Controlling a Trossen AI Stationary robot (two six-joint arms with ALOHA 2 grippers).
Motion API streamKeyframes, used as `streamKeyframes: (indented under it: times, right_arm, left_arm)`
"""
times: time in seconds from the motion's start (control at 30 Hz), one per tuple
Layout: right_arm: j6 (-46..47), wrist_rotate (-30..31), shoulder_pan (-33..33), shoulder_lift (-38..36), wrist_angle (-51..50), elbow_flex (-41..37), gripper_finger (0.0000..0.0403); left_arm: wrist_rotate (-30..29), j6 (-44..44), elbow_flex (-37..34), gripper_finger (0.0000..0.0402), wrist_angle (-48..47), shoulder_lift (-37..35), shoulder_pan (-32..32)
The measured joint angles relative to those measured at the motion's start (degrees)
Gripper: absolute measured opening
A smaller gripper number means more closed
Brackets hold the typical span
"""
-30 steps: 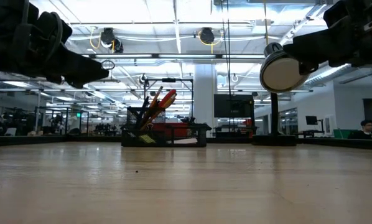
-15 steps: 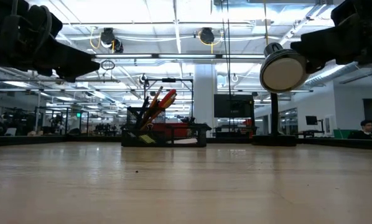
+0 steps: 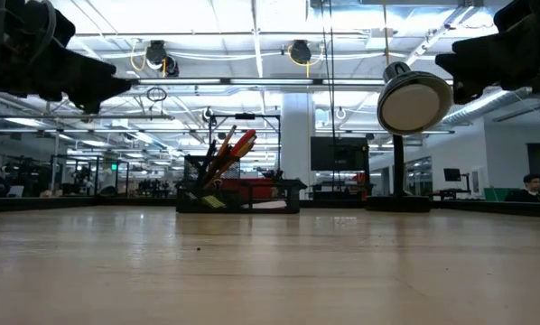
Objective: Pick and place office supplies into organizer
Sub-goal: Return to Home Position
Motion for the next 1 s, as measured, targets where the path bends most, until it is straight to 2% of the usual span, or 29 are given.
streamKeyframes:
  times: [0.2,0.37,0.5,1.0]
  right_arm:
    - [0.05,0.17,0.0,-4.59,-5.35,0.0,0.013]
    - [1.55,-0.02,0.0,-4.82,-7.81,0.33,0.013]
    - [0.95,-0.1,0.0,-4.82,-7.72,0.33,0.013]
    - [-1.53,0.37,-0.04,-4.8,-7.77,0.33,0.013]
  left_arm:
    - [-0.02,0.23,0.04,0.023,-4.09,-6.38,0.0]
    - [-0.08,-1.0,0.04,0.023,-12.35,-12.4,0.0]
    - [0.52,-0.68,0.11,0.023,-13.32,-16.59,-0.33]
    - [0.99,0.8,0.13,0.023,-13.75,-17.22,-0.66]
